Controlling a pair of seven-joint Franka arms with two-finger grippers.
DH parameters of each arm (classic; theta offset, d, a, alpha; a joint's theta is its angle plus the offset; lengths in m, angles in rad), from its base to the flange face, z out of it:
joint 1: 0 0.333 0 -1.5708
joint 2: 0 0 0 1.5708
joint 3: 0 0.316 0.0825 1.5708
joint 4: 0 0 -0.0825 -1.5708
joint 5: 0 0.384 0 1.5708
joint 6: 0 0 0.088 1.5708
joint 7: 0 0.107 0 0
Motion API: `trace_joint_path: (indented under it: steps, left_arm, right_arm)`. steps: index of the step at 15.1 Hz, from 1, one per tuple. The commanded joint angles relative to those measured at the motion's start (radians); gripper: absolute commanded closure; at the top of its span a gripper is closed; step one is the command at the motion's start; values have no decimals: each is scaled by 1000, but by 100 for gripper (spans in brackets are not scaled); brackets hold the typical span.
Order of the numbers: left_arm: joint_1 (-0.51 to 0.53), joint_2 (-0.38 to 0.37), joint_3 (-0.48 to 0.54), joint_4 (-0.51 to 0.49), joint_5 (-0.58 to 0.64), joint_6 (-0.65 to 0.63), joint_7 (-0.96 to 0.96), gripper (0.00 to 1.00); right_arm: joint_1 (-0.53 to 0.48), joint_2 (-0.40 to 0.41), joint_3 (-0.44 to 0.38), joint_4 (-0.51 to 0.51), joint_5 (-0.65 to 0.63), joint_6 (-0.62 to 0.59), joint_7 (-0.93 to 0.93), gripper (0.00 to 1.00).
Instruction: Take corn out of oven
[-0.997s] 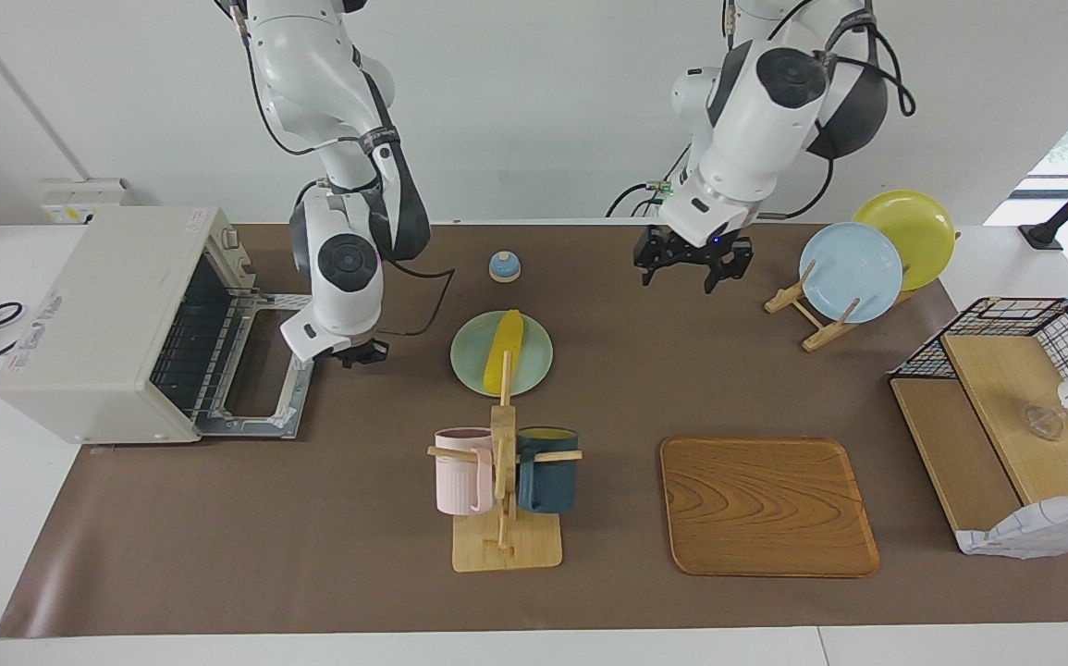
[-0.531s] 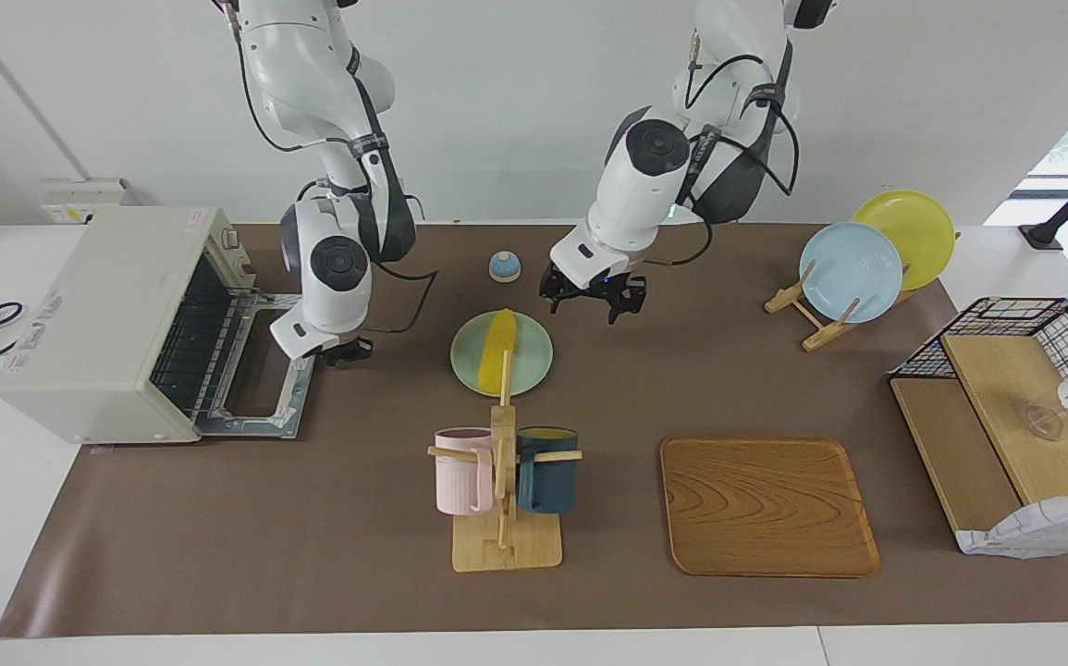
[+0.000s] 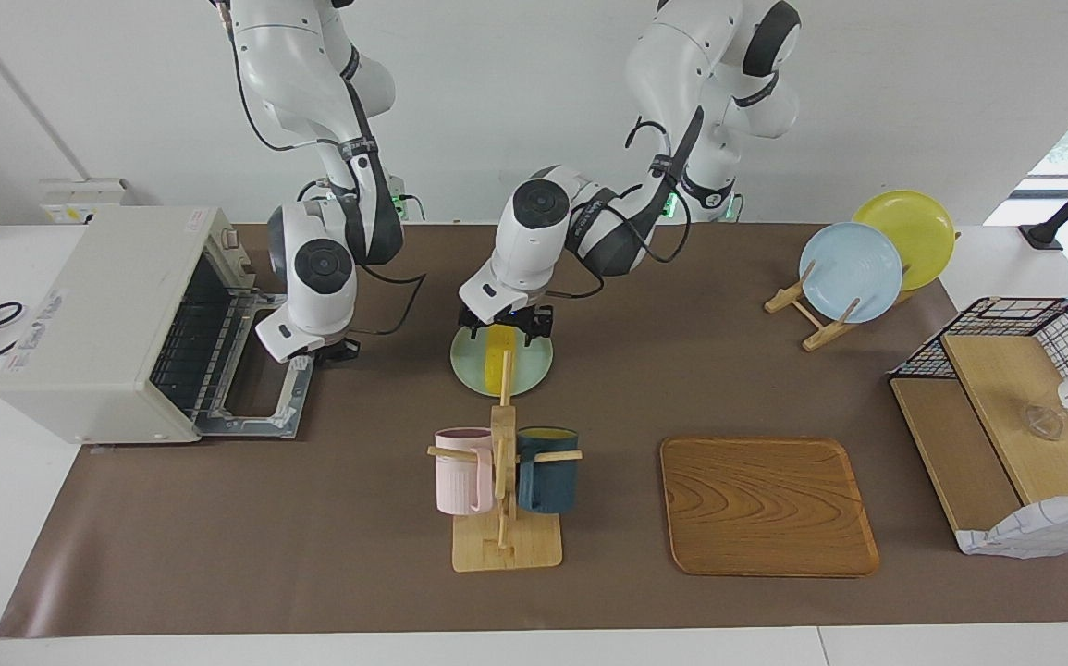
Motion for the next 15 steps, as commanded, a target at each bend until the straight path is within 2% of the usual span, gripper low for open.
trace_joint_path:
  steps: [1, 3, 6, 10, 13, 14, 15]
  left_arm:
    - [-25, 3, 18, -29, 24, 31, -72, 0]
    - [-30, -7, 18, -92, 41, 103, -95, 0]
    - [-50, -9, 22, -118, 42, 135, -139, 0]
    - [-50, -11, 29, -143, 42, 169, -143, 0]
    - [-50, -20, 29, -187, 42, 224, -156, 8]
    - [-50, -21, 29, -189, 42, 227, -156, 15]
    - [-50, -21, 29, -186, 42, 226, -159, 32]
  right_arm:
    - [-64, -29, 9, -42, -23, 36, -83, 100]
    - [-65, -33, 9, 3, -28, -29, -112, 100]
    - [-102, -105, 9, 83, -26, -175, -254, 100]
    - [-160, -200, 9, 90, -16, -249, -368, 100]
    - [-226, -231, 9, 91, -13, -260, -446, 100]
    - [-240, -237, 9, 97, -11, -261, -448, 100]
    - [-243, -240, 9, 114, 3, -273, -449, 100]
